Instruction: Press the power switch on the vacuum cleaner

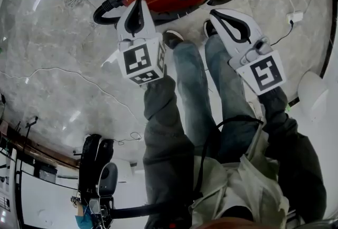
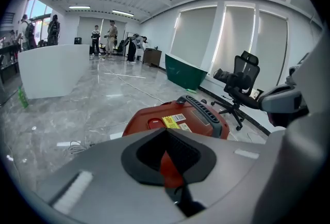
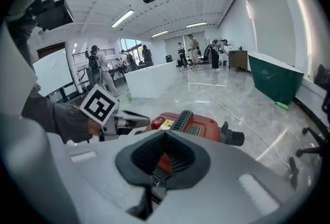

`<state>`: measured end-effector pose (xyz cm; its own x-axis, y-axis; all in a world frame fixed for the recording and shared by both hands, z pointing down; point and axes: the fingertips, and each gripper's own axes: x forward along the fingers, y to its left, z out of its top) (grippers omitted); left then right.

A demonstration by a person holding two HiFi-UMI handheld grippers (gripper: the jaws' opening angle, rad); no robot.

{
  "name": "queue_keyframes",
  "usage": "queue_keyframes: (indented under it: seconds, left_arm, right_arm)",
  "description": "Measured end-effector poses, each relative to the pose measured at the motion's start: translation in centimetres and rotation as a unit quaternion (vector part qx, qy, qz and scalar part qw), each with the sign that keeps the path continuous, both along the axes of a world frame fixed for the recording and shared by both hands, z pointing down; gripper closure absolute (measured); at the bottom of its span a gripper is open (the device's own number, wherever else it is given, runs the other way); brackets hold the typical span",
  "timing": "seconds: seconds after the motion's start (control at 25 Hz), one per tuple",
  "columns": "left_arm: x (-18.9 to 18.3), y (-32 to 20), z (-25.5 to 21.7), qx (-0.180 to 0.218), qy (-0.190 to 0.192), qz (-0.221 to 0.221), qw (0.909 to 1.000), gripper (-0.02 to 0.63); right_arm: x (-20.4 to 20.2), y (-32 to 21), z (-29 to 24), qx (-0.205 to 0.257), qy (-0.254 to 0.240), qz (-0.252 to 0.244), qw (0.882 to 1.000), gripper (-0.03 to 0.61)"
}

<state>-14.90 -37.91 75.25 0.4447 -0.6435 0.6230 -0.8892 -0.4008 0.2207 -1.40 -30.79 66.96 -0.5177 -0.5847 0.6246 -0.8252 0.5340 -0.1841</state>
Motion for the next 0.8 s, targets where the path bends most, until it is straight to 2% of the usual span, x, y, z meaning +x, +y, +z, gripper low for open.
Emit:
queue_keyframes:
  seconds: [0.24, 0.36, 0.48, 0.68, 0.8]
  left_arm:
    - [-0.3, 4.6, -3.8, 0.005, 0.024, -0.035, 0.9991, 0.607]
    - [-0.8, 6.3, -6.8, 0.008, 0.042, -0.053, 0.9977, 0.607]
    - [-1.2, 7.5, -10.7, 0.030, 0.041, -0.055, 0.9972, 0.607]
    - [-1.4, 9.5, -16.6, 0.066, 0.035, -0.048, 0.9961, 0.607]
    - [-1.0, 10.9, -19.3, 0.077, 0.037, -0.050, 0.9951, 0.607]
  right_arm:
    - [-0.5, 0.2, -2.3, 0.010, -0.013, 0.006, 1.000, 0.578]
    - [-0.8, 0.8, -3.9, 0.015, -0.034, 0.033, 0.999, 0.578]
    - [-0.9, 2.1, -5.9, 0.017, -0.051, 0.056, 0.997, 0.578]
    - [-1.9, 5.0, -9.3, 0.006, -0.049, 0.040, 0.998, 0.577]
    - [-1.4, 6.2, -11.4, 0.015, -0.053, 0.033, 0.998, 0.578]
